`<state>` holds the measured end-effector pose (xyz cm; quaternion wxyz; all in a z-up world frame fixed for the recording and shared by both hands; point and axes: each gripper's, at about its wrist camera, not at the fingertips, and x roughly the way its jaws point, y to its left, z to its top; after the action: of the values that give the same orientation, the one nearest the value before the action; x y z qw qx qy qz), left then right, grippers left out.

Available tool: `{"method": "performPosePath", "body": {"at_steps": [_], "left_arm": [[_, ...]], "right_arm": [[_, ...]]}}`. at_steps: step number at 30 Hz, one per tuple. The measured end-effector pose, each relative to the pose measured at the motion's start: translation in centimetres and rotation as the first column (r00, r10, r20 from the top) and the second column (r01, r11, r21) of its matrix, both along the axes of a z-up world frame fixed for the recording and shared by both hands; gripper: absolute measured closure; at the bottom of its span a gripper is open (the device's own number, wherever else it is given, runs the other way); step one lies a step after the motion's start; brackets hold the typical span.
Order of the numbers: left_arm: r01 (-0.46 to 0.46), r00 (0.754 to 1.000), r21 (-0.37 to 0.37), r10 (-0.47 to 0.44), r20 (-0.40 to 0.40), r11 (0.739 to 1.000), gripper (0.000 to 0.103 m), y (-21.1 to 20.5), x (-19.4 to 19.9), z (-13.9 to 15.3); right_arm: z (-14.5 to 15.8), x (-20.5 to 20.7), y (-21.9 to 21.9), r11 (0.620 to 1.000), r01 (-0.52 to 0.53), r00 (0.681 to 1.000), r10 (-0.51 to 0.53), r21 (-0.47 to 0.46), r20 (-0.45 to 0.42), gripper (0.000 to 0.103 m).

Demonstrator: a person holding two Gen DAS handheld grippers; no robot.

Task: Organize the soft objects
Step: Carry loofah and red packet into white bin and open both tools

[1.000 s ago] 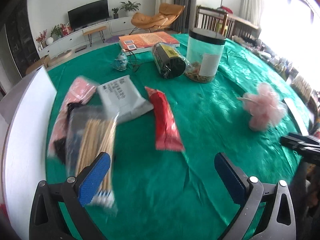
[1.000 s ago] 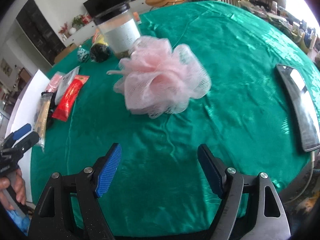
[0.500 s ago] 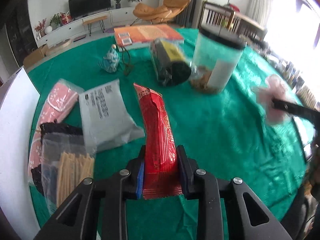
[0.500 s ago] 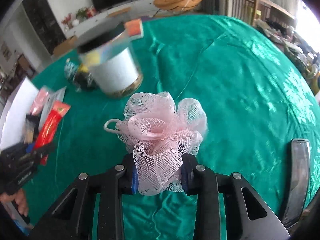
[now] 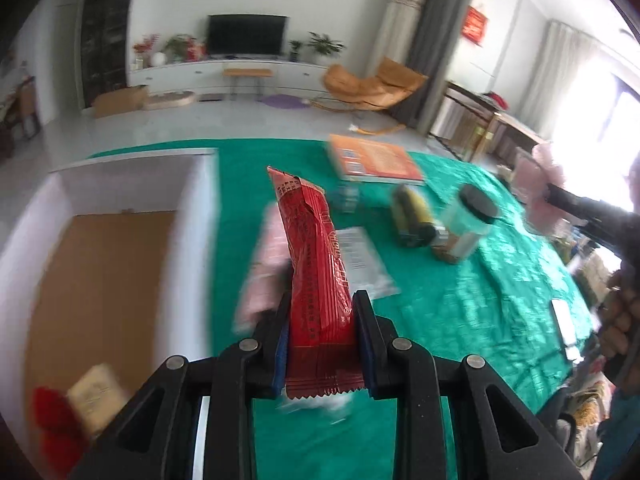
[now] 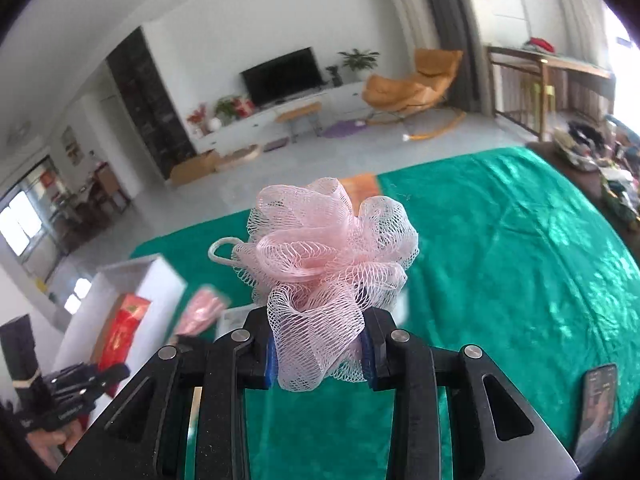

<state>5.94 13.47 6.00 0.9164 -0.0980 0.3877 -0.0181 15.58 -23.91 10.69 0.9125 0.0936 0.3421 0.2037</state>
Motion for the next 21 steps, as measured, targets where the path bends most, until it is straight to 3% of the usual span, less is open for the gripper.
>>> {"method": "performPosePath", "body": {"at_steps": [4,8,9,10,11,12,13,15,17,19,21], "left_arm": [[-0.167,0.986,0.075,0.168,-0.003,0.983,0.075,7.5,-5.4,0.7],[-0.325,0.945,0.112,0.328,-0.011,0.939,0.073,12.8,-9.2,0.0],[-0.35,0.934,0.121,0.356,-0.03,0.929,0.064,13.6,-9.6,-0.6],[-0.363,0.928,0.122,0.371,-0.044,0.924,0.038,13.7,-9.8,-1.2],[-0.376,0.923,0.108,0.382,-0.045,0.92,0.022,13.9,-10.0,-1.6],[-0.392,0.918,0.085,0.395,-0.023,0.916,0.004,13.8,-10.3,-1.8],[-0.406,0.914,0.065,0.406,0.006,0.912,0.0,13.6,-10.6,-1.8],[-0.389,0.921,0.042,0.388,0.03,0.92,0.0,12.9,-10.5,-1.9],[-0.357,0.934,0.02,0.356,0.037,0.934,0.0,11.8,-9.8,-2.2],[-0.326,0.944,-0.01,0.327,0.046,0.945,0.0,11.3,-9.3,-2.1],[-0.296,0.952,-0.039,0.298,0.063,0.954,0.0,10.3,-9.0,-1.9]], "right_arm": [[1.4,-4.8,10.1,0.964,-0.25,0.967,0.252,0.085,-0.014,0.07],[1.4,-9.8,20.6,0.872,-0.467,0.878,0.478,0.147,-0.043,0.066],[1.1,-10.7,22.6,0.853,-0.498,0.858,0.511,0.159,-0.056,0.055],[0.5,-11.5,25.0,0.827,-0.533,0.83,0.552,0.179,-0.081,0.038],[-0.2,-11.9,26.5,0.803,-0.562,0.802,0.588,0.198,-0.108,0.033],[-1.0,-12.2,27.8,0.785,-0.584,0.777,0.614,0.207,-0.137,0.034],[-1.8,-12.6,28.1,0.78,-0.593,0.766,0.623,0.199,-0.16,0.034],[-2.9,-12.7,27.2,0.791,-0.584,0.775,0.61,0.182,-0.165,0.034],[-3.9,-11.6,23.8,0.825,-0.536,0.812,0.562,0.178,-0.159,0.034],[-5.7,-9.9,19.8,0.888,-0.426,0.876,0.453,0.174,-0.167,0.034],[-8.5,-7.4,16.0,0.956,-0.25,0.928,0.281,0.151,-0.245,0.032]]}}
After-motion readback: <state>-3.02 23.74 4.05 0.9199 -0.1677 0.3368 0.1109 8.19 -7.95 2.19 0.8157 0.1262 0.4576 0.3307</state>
